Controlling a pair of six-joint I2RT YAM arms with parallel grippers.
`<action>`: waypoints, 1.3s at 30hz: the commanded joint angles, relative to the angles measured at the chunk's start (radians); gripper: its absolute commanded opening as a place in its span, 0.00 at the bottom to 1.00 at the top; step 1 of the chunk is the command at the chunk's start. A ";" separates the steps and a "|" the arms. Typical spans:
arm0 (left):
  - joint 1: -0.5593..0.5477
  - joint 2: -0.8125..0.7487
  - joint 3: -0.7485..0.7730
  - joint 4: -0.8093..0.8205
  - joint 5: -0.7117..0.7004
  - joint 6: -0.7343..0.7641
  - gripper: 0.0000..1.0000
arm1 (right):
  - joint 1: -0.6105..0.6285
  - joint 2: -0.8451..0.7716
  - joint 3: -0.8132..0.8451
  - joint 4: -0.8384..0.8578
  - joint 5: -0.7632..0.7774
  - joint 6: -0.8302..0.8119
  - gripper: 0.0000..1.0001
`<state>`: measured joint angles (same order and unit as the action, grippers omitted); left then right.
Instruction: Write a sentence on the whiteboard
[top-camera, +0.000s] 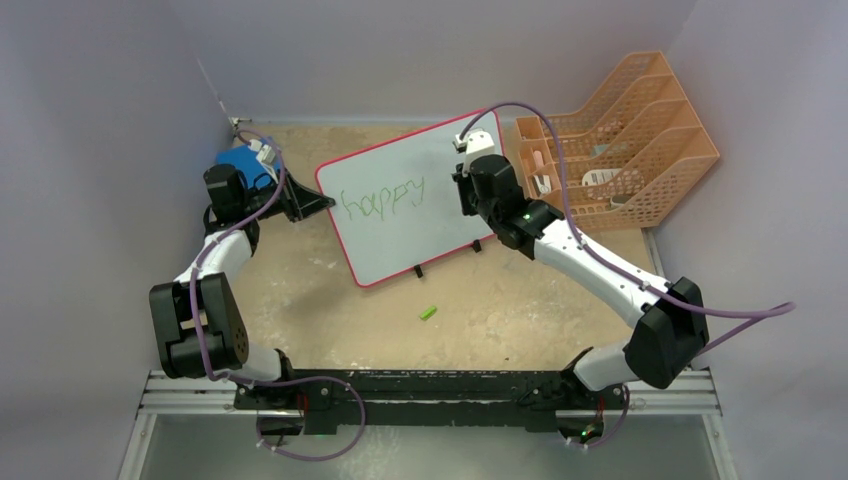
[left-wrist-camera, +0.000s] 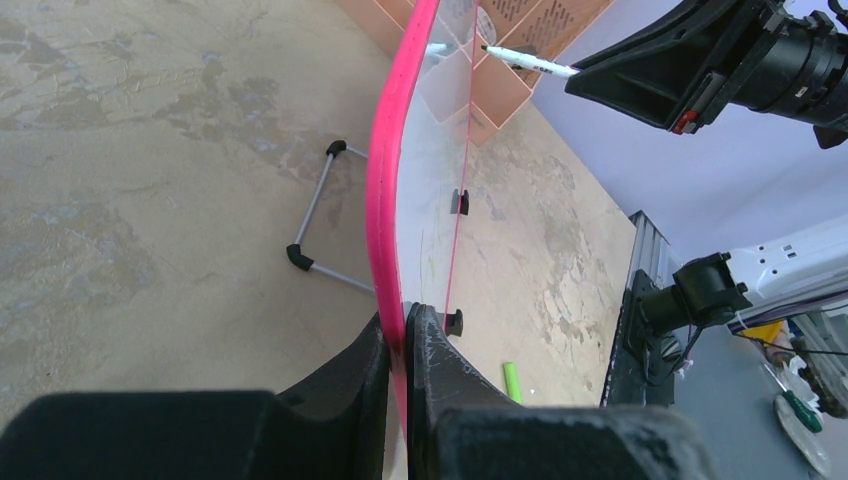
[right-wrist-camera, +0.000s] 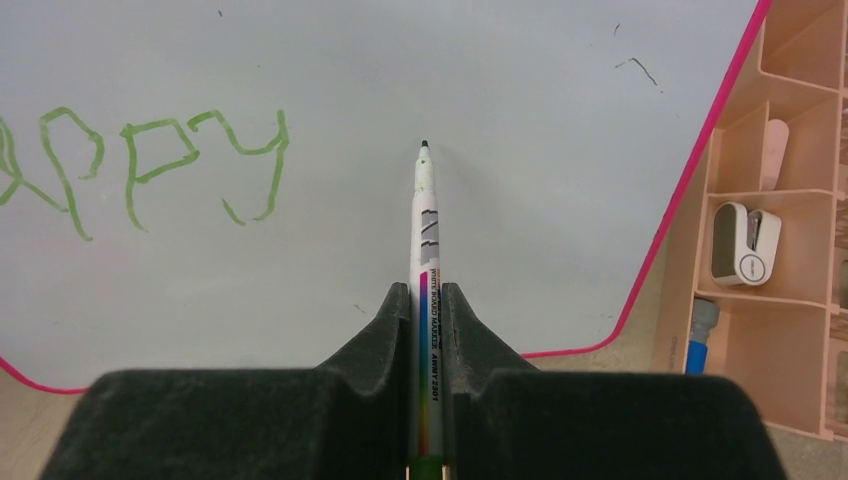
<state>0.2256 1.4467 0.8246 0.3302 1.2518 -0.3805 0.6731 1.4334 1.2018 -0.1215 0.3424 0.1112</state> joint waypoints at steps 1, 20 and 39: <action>-0.015 -0.019 0.025 0.000 -0.014 0.047 0.00 | -0.004 0.003 0.034 0.034 -0.032 -0.011 0.00; -0.015 -0.017 0.028 -0.003 -0.012 0.049 0.00 | -0.003 0.028 0.041 0.033 -0.036 -0.009 0.00; -0.015 -0.017 0.027 -0.002 -0.008 0.049 0.00 | -0.003 0.053 0.075 0.038 -0.018 -0.013 0.00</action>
<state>0.2253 1.4467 0.8272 0.3191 1.2495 -0.3759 0.6727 1.4803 1.2198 -0.1223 0.3035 0.1112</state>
